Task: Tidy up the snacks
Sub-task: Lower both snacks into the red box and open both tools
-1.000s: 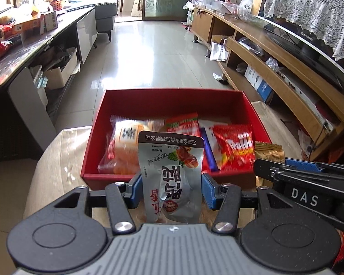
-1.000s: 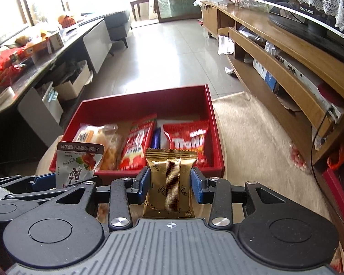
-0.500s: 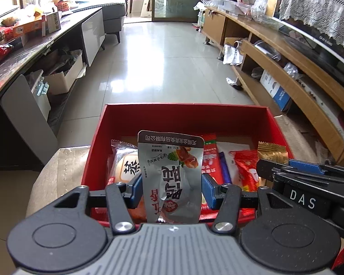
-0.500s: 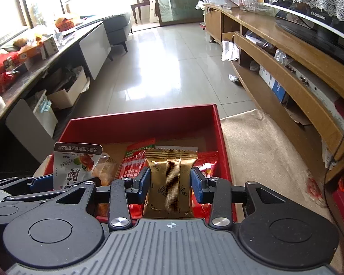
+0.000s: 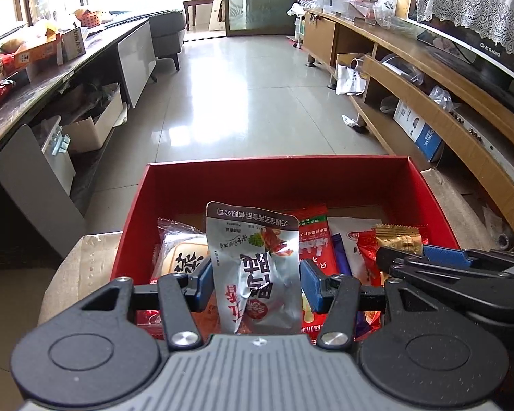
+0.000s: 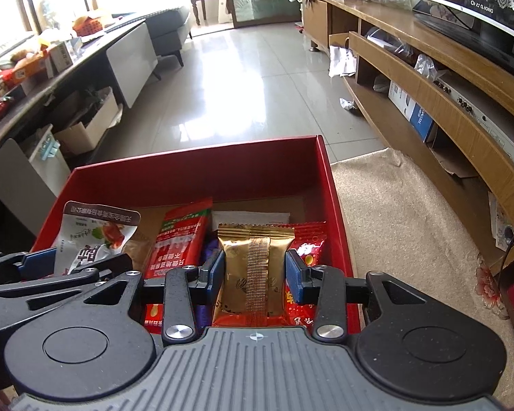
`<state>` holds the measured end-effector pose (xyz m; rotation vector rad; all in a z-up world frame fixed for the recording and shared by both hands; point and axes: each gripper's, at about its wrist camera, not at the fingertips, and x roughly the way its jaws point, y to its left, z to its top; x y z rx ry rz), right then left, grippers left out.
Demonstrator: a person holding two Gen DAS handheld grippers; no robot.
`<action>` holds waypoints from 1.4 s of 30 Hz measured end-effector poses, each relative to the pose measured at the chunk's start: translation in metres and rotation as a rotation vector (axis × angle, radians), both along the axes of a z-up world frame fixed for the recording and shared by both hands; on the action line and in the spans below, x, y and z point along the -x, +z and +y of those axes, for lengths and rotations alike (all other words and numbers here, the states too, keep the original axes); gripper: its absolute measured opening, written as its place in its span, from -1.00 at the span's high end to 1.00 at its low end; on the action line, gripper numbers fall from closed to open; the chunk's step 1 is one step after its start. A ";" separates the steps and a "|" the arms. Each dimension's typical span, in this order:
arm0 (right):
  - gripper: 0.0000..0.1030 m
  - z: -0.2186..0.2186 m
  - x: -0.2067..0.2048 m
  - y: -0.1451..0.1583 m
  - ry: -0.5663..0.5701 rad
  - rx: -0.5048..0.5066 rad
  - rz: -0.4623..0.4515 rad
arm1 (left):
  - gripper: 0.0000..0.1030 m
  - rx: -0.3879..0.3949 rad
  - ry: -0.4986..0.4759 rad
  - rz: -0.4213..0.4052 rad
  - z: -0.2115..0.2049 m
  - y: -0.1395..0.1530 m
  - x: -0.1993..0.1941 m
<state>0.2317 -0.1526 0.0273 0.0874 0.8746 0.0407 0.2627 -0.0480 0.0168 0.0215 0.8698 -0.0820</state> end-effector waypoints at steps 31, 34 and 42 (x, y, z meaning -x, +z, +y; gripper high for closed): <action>-0.18 -0.010 0.003 0.013 -0.034 0.018 -0.045 | -0.26 -0.014 0.010 -0.035 -0.002 0.016 0.003; -0.21 -0.012 0.004 0.016 -0.031 0.018 -0.048 | -0.29 -0.004 0.011 -0.037 0.000 0.019 0.005; -0.25 -0.014 0.013 0.023 -0.035 0.046 -0.047 | -0.30 0.022 -0.008 -0.033 -0.001 0.027 0.016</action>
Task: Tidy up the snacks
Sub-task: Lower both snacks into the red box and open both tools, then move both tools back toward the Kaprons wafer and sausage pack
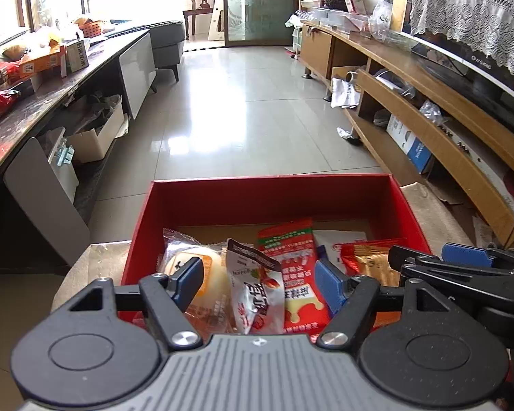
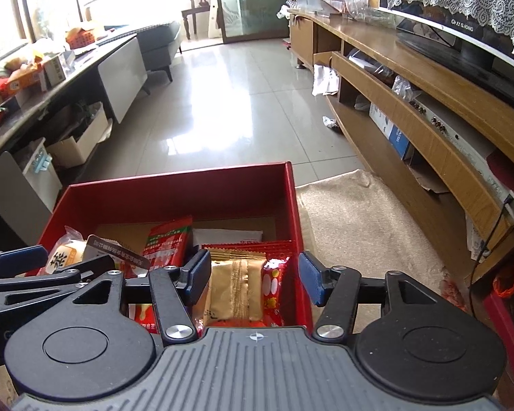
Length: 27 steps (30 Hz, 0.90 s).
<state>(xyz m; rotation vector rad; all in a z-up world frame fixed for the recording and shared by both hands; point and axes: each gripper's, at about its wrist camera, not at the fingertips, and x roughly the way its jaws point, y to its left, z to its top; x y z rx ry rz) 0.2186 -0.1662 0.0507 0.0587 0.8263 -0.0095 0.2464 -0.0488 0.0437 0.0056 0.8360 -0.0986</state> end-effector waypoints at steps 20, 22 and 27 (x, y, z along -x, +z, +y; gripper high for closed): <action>-0.39 -0.051 0.119 0.010 -0.090 0.140 0.103 | -0.42 0.093 -0.231 0.123 -0.050 -0.007 0.082; -0.39 -0.058 0.132 0.009 -0.102 0.144 0.117 | -0.42 0.111 -0.247 0.176 -0.061 -0.019 0.093; -0.40 -0.079 0.158 0.009 -0.128 0.135 0.131 | -0.42 0.150 -0.246 0.281 -0.093 -0.043 0.110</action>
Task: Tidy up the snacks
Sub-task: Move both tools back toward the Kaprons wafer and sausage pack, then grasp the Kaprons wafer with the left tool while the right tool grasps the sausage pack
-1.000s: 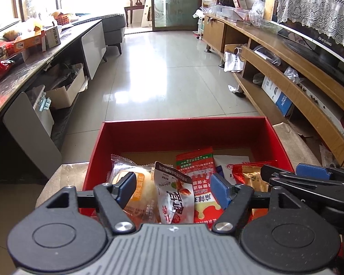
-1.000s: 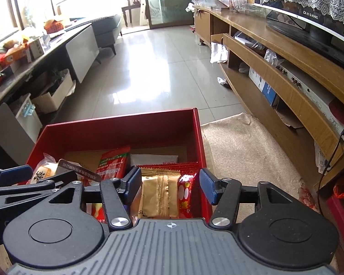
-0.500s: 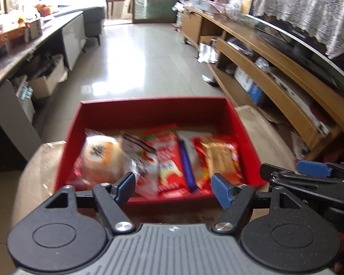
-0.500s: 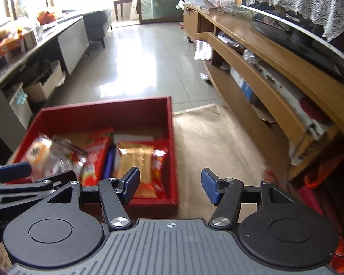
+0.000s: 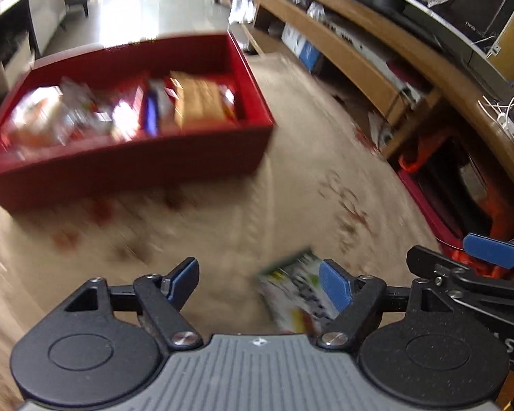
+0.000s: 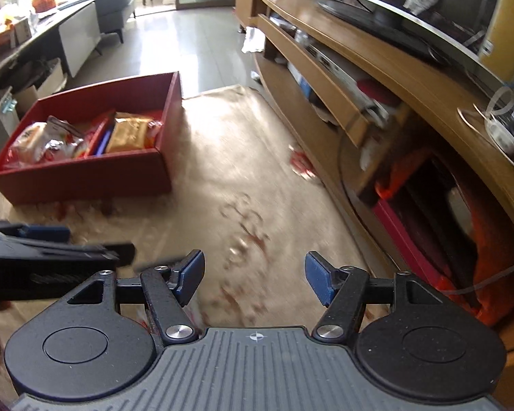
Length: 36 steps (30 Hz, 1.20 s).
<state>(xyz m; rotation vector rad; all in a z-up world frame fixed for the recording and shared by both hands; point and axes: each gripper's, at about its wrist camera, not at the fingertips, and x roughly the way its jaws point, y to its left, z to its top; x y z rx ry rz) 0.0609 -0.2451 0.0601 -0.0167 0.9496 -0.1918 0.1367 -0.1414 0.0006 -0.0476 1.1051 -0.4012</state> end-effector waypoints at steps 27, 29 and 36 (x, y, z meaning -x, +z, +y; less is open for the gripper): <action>-0.43 0.003 0.029 -0.020 0.116 -0.042 0.078 | -0.02 -0.177 0.055 0.040 0.054 -0.030 0.039; -0.46 0.008 0.034 -0.031 0.119 -0.024 0.112 | -0.02 -0.150 0.065 0.055 0.068 -0.031 0.042; -0.45 0.013 0.034 -0.063 0.067 -0.151 0.222 | 0.00 -0.088 0.064 0.086 0.085 -0.030 0.040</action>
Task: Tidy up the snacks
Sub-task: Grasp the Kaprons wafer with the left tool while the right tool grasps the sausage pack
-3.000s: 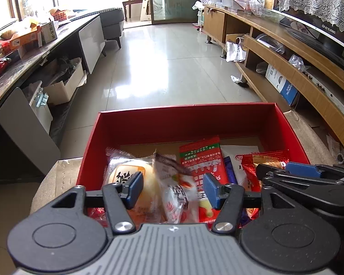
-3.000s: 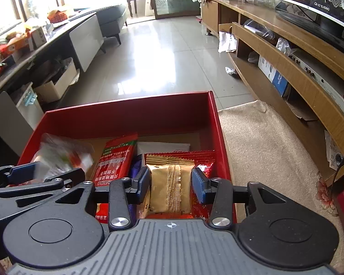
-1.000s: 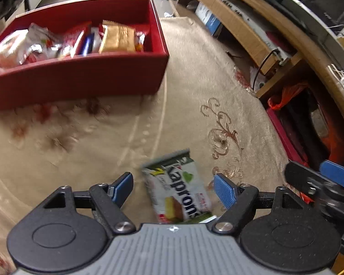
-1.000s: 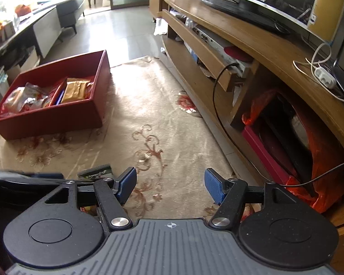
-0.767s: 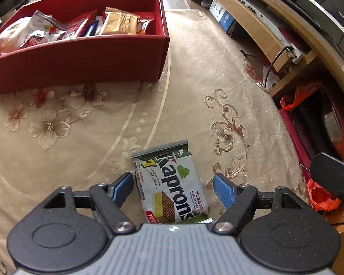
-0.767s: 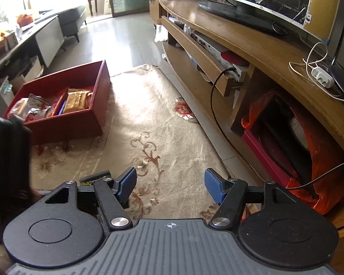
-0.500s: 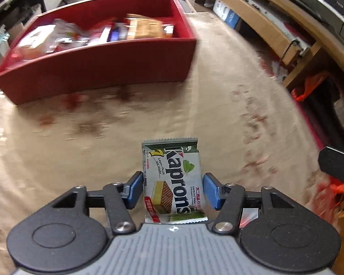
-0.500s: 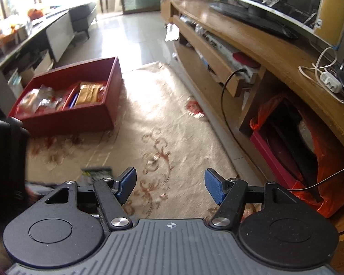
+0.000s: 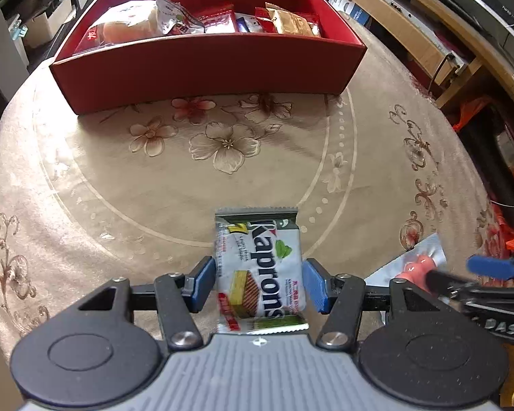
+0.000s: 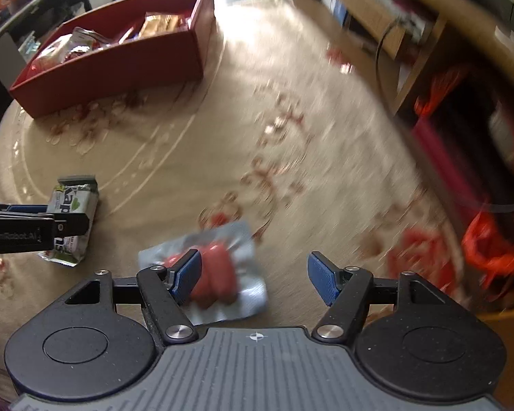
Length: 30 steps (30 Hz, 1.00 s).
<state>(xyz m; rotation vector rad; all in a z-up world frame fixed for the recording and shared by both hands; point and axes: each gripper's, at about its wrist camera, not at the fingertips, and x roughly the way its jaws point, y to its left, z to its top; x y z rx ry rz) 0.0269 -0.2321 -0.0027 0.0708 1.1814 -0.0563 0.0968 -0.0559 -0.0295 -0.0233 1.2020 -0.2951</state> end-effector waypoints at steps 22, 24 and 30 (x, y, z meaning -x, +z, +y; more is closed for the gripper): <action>-0.48 0.089 0.011 -0.006 0.294 0.095 -0.010 | -0.06 0.016 -0.034 0.001 0.012 0.007 0.001; -0.47 0.096 0.006 -0.015 0.342 0.104 0.010 | -0.11 0.005 -0.027 0.000 0.012 0.005 -0.001; -0.20 0.085 -0.001 -0.016 0.314 0.065 0.023 | -0.21 0.012 -0.039 0.016 0.011 0.000 -0.002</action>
